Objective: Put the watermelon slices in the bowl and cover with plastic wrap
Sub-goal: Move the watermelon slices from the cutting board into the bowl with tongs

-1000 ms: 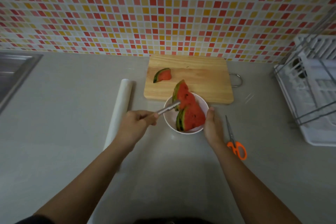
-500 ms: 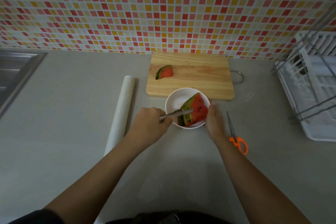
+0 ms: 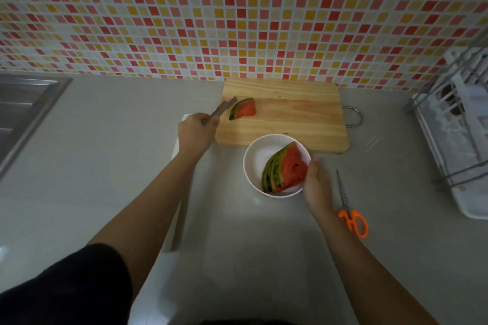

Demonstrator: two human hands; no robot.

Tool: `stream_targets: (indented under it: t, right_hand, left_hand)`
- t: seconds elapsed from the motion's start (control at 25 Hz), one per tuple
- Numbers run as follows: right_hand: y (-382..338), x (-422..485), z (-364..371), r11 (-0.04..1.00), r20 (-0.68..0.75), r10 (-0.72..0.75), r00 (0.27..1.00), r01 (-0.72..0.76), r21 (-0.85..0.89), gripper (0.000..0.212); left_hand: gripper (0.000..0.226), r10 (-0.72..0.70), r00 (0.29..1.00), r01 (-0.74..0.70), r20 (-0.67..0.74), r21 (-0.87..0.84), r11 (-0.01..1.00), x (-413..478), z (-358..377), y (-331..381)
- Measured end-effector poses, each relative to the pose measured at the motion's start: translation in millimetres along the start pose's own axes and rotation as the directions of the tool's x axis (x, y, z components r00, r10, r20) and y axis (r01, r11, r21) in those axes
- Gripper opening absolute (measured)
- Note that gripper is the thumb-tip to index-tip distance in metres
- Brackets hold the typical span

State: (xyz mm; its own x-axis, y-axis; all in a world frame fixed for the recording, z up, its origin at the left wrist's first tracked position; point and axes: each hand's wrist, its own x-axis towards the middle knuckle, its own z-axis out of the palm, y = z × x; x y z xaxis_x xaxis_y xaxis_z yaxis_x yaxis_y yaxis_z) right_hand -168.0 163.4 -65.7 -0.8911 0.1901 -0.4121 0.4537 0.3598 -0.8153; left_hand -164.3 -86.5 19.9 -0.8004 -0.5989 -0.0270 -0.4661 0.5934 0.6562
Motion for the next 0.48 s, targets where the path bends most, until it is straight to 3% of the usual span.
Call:
stream_targets:
  t: [0.08, 0.28, 0.48]
  right_hand:
    - [1, 1, -1, 1.000, -0.006, -0.011, 1.000, 0.011, 0.002, 0.067]
    - [3, 2, -1, 1.000, -0.011, -0.011, 1.000, 0.011, 0.019, 0.064]
    - [4, 3, 0, 1.000, 0.001, -0.001, 1.000, 0.001, 0.001, 0.066]
  left_hand:
    - [0.023, -0.073, 0.996, 0.072, 0.058, 0.018, 0.997, 16, 11, -9]
    - [0.024, -0.063, 0.989, 0.080, 0.131, -0.132, 0.988, 33, 30, -13]
    - [0.023, 0.088, 0.996, -0.088, 0.005, 0.034, 0.996, 33, 38, -12]
